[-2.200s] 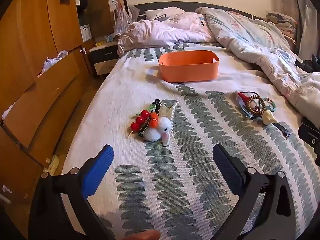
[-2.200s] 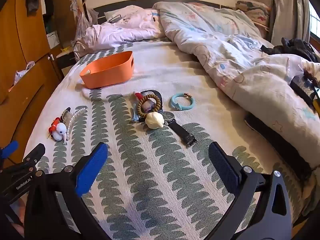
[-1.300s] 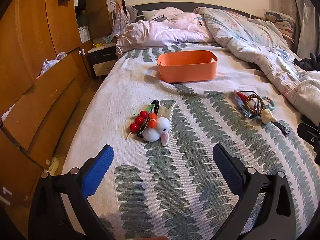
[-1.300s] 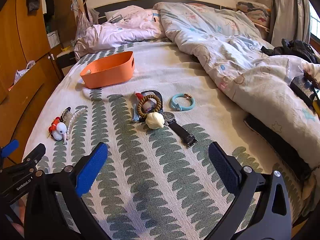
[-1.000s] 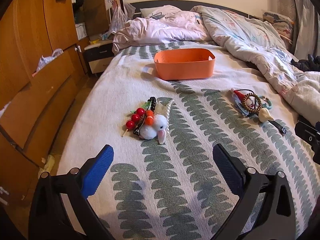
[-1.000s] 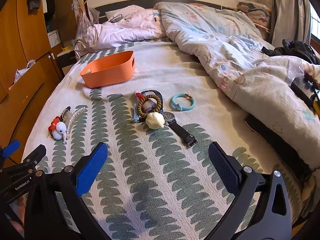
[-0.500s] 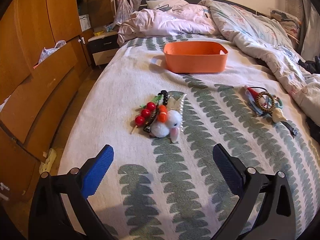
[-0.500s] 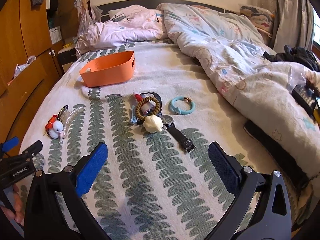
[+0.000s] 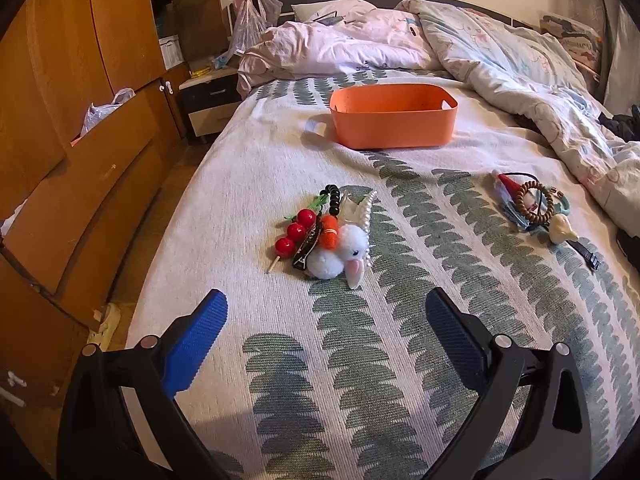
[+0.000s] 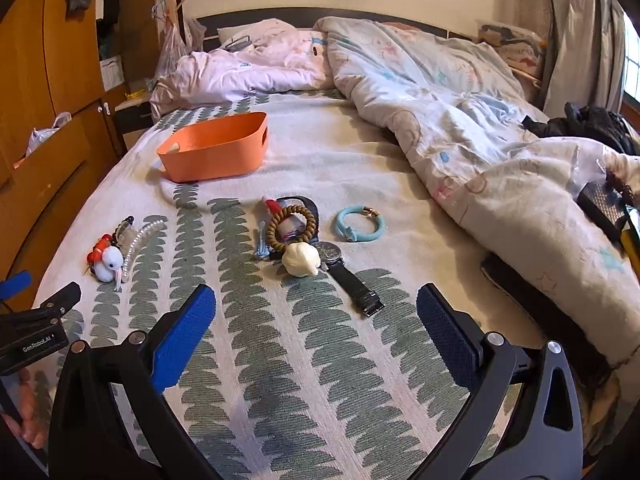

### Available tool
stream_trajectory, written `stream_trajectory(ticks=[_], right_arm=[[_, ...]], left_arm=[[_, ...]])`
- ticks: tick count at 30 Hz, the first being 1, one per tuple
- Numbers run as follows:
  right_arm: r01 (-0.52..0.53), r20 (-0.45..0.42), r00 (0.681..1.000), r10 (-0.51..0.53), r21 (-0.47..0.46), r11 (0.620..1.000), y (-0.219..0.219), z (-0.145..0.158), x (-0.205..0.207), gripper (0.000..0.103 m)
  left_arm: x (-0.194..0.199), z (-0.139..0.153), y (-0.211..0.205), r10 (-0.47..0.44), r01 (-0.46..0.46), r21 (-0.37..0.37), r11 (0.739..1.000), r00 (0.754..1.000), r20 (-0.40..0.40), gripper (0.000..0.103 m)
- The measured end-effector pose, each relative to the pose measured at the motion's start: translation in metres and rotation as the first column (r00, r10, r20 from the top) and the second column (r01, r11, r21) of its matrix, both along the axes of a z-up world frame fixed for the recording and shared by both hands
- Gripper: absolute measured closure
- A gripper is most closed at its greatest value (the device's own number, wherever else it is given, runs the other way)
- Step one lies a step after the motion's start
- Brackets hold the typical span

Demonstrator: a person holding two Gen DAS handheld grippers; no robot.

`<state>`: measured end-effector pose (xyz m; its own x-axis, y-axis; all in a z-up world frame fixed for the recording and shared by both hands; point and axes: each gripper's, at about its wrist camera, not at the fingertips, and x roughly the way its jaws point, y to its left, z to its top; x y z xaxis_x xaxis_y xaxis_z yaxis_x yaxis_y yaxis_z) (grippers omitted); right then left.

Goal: Organize jewelry
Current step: 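Move both tools toward the jewelry clusters on the bed, then grasp the white pompom bunny charm with left tool while right grasps the white garlic charm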

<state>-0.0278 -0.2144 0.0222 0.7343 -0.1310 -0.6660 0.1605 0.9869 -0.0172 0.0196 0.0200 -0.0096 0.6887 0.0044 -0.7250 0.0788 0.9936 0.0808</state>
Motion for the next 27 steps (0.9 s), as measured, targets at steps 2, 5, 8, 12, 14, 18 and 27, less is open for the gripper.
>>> stream_trajectory(ticks=[2, 5, 8, 12, 14, 18, 27], right_arm=[[-0.003, 0.001, 1.000, 0.003, 0.001, 1.000, 0.001, 0.000, 0.000, 0.003], [-0.004, 0.007, 1.000, 0.004, -0.009, 1.000, 0.001, 0.002, -0.001, 0.003], [-0.006, 0.009, 1.000, 0.006, 0.016, 1.000, -0.002, 0.004, 0.001, 0.003], [-0.003, -0.001, 1.000, 0.003, 0.039, 0.999, -0.010, 0.004, 0.011, 0.003], [-0.007, -0.011, 1.000, 0.007, 0.042, 0.999, -0.014, 0.003, 0.019, 0.003], [-0.020, -0.036, 0.999, 0.022, 0.042, 0.999, -0.021, 0.000, 0.041, 0.003], [-0.044, -0.089, 0.994, 0.057, 0.137, 0.990, -0.033, -0.019, 0.094, 0.003]], left_arm=[[0.000, 0.000, -0.001, -0.002, 0.002, -0.005, 1.000, 1.000, -0.005, 0.005], [0.001, 0.000, -0.001, 0.005, -0.005, -0.006, 1.000, 1.000, -0.008, 0.005], [0.006, 0.000, -0.001, 0.009, -0.009, -0.004, 1.000, 1.000, -0.018, 0.005], [0.016, 0.001, 0.004, 0.011, -0.011, -0.008, 1.000, 1.000, -0.023, 0.005], [0.022, 0.000, 0.007, 0.020, -0.020, -0.002, 1.000, 1.000, -0.014, 0.005], [0.046, -0.012, 0.013, 0.022, -0.022, 0.006, 1.000, 0.999, -0.042, 0.005], [0.083, -0.029, 0.019, 0.013, -0.011, 0.033, 0.999, 0.998, -0.067, 0.005]])
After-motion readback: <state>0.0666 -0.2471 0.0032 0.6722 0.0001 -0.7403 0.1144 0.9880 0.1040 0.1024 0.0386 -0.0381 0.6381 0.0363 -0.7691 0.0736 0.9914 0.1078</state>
